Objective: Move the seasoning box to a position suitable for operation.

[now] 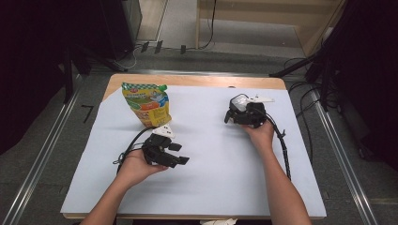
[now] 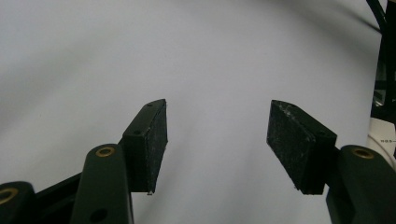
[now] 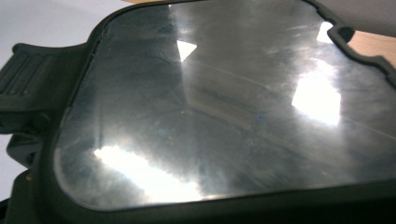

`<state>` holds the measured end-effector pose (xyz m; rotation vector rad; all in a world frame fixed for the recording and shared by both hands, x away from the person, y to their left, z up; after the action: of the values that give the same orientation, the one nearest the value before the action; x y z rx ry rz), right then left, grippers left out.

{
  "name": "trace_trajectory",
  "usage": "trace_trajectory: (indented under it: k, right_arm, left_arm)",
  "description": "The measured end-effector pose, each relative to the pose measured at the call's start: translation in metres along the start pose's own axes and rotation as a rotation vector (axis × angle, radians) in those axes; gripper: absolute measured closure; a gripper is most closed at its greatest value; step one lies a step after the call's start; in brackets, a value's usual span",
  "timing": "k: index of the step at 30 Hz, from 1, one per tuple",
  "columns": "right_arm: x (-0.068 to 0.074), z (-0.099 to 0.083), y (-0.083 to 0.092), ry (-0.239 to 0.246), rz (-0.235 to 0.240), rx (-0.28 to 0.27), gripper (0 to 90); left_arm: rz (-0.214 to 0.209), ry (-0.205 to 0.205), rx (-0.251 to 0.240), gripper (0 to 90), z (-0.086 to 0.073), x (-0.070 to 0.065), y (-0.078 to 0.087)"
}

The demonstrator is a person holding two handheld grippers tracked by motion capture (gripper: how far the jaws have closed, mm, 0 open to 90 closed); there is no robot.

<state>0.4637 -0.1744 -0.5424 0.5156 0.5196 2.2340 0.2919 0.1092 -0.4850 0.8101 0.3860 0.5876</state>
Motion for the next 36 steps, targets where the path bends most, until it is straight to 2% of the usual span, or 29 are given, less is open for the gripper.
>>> trace_trajectory:
  k: [6,10,15,17,26,28,30,31,36]
  right_arm:
    - [0.004,0.001,0.003,0.000,0.023,0.010,15.3]
    - [0.008,0.005,0.009,-0.002,0.030,-0.002,15.5]
    - [0.017,0.010,0.021,0.032,0.038,0.012,15.5]
    - [0.024,0.012,0.031,0.040,0.047,0.008,15.6]
    - [0.046,0.004,0.056,0.061,0.097,0.004,15.8]
    - [0.056,0.000,0.066,0.065,0.115,-0.006,15.8]
    - [0.059,-0.001,0.070,0.068,0.121,-0.005,15.8]
    - [0.066,-0.004,0.076,0.077,0.122,0.001,15.8]
    - [0.082,-0.013,0.090,0.084,0.153,0.009,15.9]
  left_arm:
    - [-0.005,0.007,-0.003,38.9,0.000,0.001,0.000]
    - [-0.007,0.012,-0.007,39.0,0.000,0.001,0.001]
    - [-0.009,0.014,-0.008,38.9,0.000,0.001,0.001]
    - [-0.007,0.014,-0.007,38.8,0.000,0.001,0.001]
    - [-0.008,0.010,-0.002,38.8,0.000,0.000,0.000]
    - [-0.007,0.014,-0.003,38.8,0.000,0.000,0.000]
    - [-0.007,0.015,-0.002,38.8,0.000,0.000,0.000]
    - [-0.007,0.013,0.000,38.8,0.000,-0.001,-0.001]
    - [-0.006,0.013,-0.001,38.8,0.000,-0.003,-0.001]
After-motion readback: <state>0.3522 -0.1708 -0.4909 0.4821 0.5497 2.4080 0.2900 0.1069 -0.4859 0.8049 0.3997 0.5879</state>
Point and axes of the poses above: each handheld gripper's, and its own axes: y roughly backward along the jaws, z roughly out of its top, x roughly to its left, the point moved 5 cm from there along -y, roughly forward along the jaws, and after that the axes turned 10 degrees about z, right-handed, at the moved point
